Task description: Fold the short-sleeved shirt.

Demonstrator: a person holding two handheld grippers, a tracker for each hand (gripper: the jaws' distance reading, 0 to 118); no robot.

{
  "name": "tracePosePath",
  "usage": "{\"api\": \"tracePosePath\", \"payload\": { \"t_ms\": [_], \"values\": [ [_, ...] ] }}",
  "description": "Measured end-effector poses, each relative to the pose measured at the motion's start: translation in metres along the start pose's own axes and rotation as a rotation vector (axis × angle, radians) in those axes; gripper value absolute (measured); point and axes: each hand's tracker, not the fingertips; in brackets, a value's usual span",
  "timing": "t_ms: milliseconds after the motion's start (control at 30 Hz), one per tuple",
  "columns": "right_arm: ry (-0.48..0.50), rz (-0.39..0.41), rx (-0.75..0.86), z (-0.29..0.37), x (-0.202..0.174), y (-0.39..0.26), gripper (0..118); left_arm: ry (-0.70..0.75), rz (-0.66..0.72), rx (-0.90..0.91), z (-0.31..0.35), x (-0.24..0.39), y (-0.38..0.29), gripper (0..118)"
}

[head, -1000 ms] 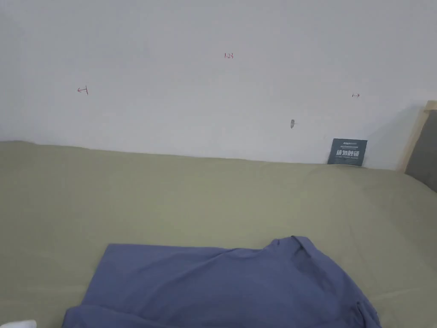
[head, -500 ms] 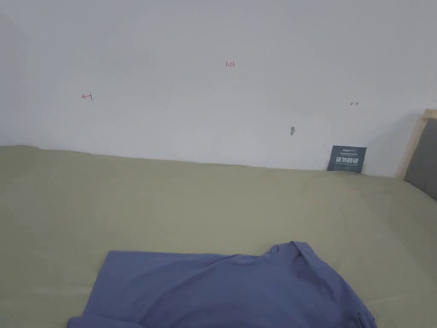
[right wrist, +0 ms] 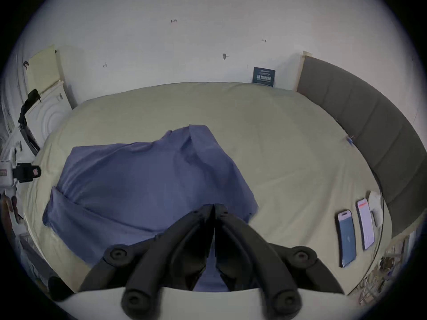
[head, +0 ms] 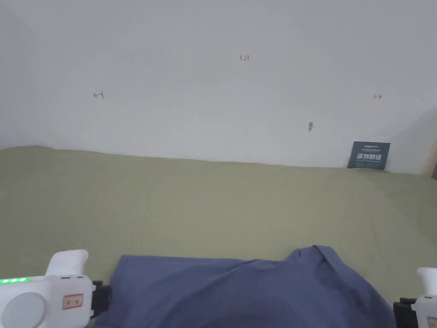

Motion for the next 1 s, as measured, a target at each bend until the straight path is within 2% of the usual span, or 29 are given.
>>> {"api": "tracePosePath", "payload": {
  "t_ms": [267,433,467,500,533,567,600,667,700,767,833,900,933,967,1000],
  "values": [
    [0.023,0.006,0.013,-0.028,-0.005,0.019,6,0.070,-0.057,-0.075,-0.106,-0.006,0.087,0],
    [-0.019,0.027,-0.006,-0.033,0.007,0.020,6,0.086,-0.103,-0.201,-0.158,-0.009,0.115,1],
    [-0.020,0.025,-0.009,-0.034,0.012,0.018,6,0.088,-0.122,-0.219,-0.163,-0.009,0.117,9],
    [-0.028,0.024,-0.009,-0.035,0.015,0.019,6,0.094,-0.114,-0.206,-0.164,-0.005,0.117,29],
    [-0.033,0.020,-0.008,-0.035,0.018,0.019,6,0.094,-0.109,-0.211,-0.169,-0.007,0.118,71],
    [-0.033,0.017,-0.010,-0.036,0.021,0.020,6,0.094,-0.106,-0.221,-0.175,-0.010,0.117,101],
    [-0.033,0.016,-0.015,-0.039,0.025,0.019,6,0.112,-0.081,-0.228,-0.181,-0.012,0.115,116],
    [-0.030,0.002,-0.022,-0.041,0.029,0.019,6,0.090,-0.034,-0.256,-0.186,-0.016,0.112,111],
    [-0.025,-0.003,-0.028,-0.044,0.030,0.020,6,0.062,0.005,-0.283,-0.188,-0.018,0.108,102],
    [-0.029,-0.009,-0.041,-0.056,0.035,0.026,6,0.061,0.019,-0.289,-0.186,-0.018,0.102,49],
    [-0.033,-0.018,-0.054,-0.070,0.037,0.039,7,0.209,-0.058,-0.238,-0.180,-0.013,0.095,5],
    [0.004,-0.046,-0.070,-0.094,0.042,0.058,9,0.064,-0.013,-0.226,-0.176,-0.021,0.095,5],
    [-0.001,-0.045,-0.073,-0.106,0.041,0.069,25,0.075,0.001,-0.231,-0.173,-0.023,0.093,5],
    [0.000,-0.037,-0.075,-0.117,0.040,0.076,51,0.074,0.003,-0.232,-0.171,-0.023,0.092,5],
    [0.025,-0.014,-0.102,-0.135,0.041,0.087,81,0.072,-0.008,-0.223,-0.168,-0.023,0.093,5]
  ]
}}
